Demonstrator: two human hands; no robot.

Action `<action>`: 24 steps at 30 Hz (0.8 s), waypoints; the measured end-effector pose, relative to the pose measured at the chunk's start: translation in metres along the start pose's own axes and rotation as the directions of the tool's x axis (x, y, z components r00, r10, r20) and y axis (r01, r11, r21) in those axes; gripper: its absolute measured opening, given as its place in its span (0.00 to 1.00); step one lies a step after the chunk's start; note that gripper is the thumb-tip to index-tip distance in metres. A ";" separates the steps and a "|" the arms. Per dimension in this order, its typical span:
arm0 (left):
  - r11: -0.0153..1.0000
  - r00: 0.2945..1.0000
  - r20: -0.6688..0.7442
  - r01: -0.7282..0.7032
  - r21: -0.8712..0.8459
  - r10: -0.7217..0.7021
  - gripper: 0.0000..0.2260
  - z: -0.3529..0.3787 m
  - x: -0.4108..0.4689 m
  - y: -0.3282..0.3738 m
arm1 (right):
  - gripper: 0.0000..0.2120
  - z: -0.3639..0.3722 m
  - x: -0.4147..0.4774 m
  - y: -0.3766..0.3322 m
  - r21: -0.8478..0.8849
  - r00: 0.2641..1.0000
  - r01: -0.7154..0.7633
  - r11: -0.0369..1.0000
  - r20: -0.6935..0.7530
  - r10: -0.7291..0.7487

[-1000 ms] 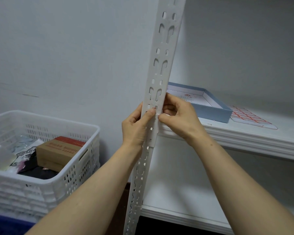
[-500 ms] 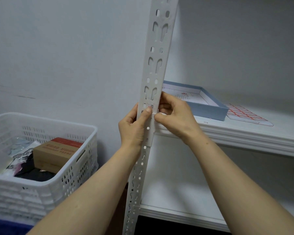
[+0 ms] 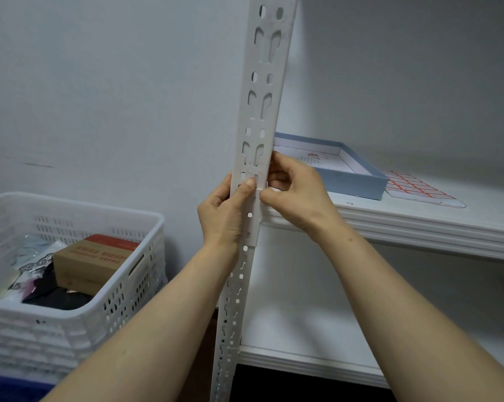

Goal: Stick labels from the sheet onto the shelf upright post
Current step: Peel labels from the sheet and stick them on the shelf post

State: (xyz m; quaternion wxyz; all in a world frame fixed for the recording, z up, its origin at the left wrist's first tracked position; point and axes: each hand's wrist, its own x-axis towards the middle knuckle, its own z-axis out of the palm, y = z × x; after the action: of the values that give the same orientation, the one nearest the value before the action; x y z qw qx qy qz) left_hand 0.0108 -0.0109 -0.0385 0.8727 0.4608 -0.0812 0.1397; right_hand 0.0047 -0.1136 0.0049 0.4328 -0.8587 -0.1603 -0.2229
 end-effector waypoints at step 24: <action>0.996 0.997 0.009 -0.073 0.055 0.073 0.10 0.002 -0.005 -0.002 | 0.24 0.001 0.000 0.001 0.031 1.000 -0.002 1.000 0.003 0.002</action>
State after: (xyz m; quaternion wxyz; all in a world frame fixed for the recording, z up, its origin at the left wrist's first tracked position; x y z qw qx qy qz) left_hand 0.0064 -0.0151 -0.0404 0.8536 0.4819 -0.0971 0.1721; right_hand 0.0053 -0.1135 0.0034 0.4459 -0.8525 -0.1634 -0.2186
